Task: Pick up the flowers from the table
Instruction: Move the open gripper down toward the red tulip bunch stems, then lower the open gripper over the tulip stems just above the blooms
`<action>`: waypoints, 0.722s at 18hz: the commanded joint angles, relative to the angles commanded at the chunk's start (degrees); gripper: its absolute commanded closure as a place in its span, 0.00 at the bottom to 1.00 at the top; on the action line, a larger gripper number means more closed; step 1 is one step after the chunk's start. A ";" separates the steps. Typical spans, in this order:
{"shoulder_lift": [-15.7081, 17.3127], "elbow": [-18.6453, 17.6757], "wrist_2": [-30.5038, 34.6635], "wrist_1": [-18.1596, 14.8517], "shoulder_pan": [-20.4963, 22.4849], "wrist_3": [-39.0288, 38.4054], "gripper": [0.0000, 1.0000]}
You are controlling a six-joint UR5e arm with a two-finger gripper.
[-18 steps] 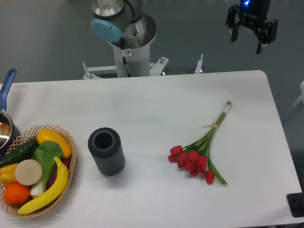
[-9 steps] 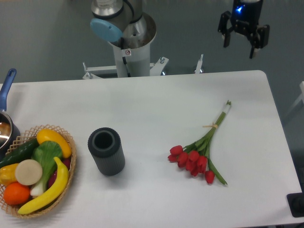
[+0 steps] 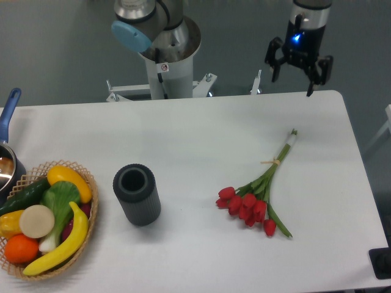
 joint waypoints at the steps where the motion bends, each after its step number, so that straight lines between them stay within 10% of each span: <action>1: -1.14 -0.09 0.09 2.10 -0.70 -2.02 0.00; 5: -5.36 0.00 0.44 7.74 -4.31 -7.39 0.00; 13: -13.79 2.11 0.44 8.63 -8.09 -11.80 0.00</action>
